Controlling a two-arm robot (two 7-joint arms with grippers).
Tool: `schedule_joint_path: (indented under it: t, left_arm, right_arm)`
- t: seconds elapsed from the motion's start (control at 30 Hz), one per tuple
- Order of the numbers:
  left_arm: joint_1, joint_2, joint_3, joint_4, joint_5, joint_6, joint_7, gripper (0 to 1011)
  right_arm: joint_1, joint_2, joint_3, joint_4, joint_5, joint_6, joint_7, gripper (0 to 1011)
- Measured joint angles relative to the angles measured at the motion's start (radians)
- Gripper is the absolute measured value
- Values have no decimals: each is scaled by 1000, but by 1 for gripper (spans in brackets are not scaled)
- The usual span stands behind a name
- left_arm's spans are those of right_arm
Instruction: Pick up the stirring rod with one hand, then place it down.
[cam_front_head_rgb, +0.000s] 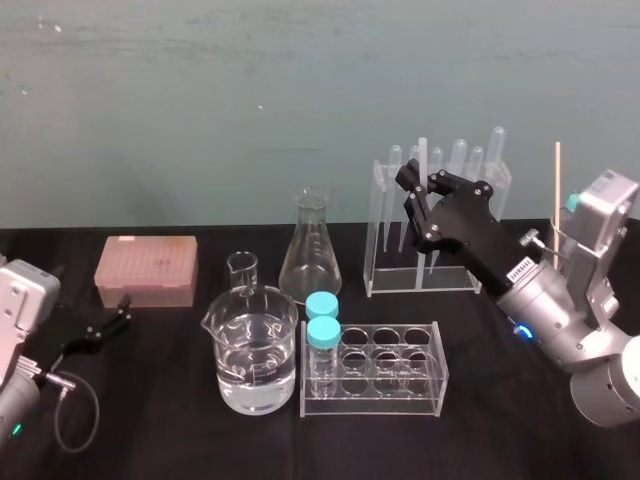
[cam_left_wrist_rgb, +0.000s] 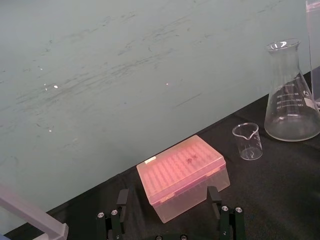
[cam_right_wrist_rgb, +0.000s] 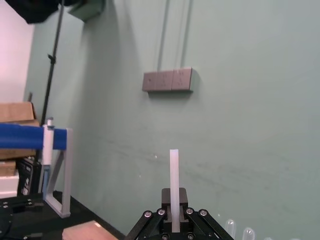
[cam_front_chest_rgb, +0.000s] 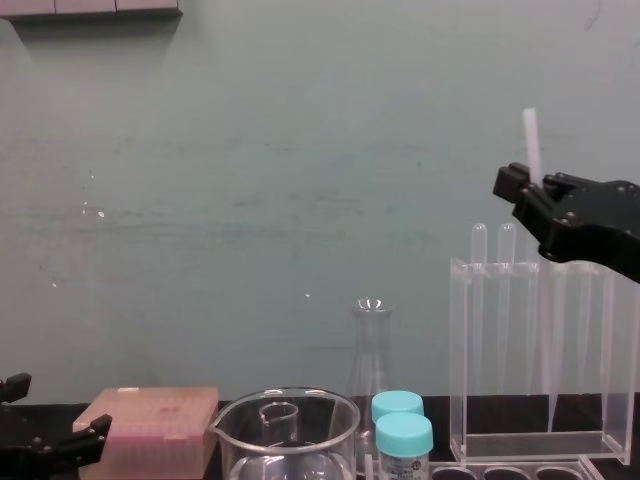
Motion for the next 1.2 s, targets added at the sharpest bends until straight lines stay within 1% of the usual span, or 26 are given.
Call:
schedule_joint_path:
  t: [0.07,0.17,0.27,0.33,1.2]
  left_arm:
    - [0,0,0,0,0,0,0,1000]
    - [0,0,0,0,0,0,0,1000]
    - [0,0,0,0,0,0,0,1000]
    - [0,0,0,0,0,0,0,1000]
    - [0,0,0,0,0,0,0,1000]
  right_arm:
    - [-5,-1,7,15,11,-27,25,67]
    - [-9,-2,13,35,14,-38,44,67]
    - [-12,-5,18,52,12,-32,49,67]
    - [-12,-8,25,61,8,-18,45,67]
    - [-11,-7,21,56,8,-22,44,67]
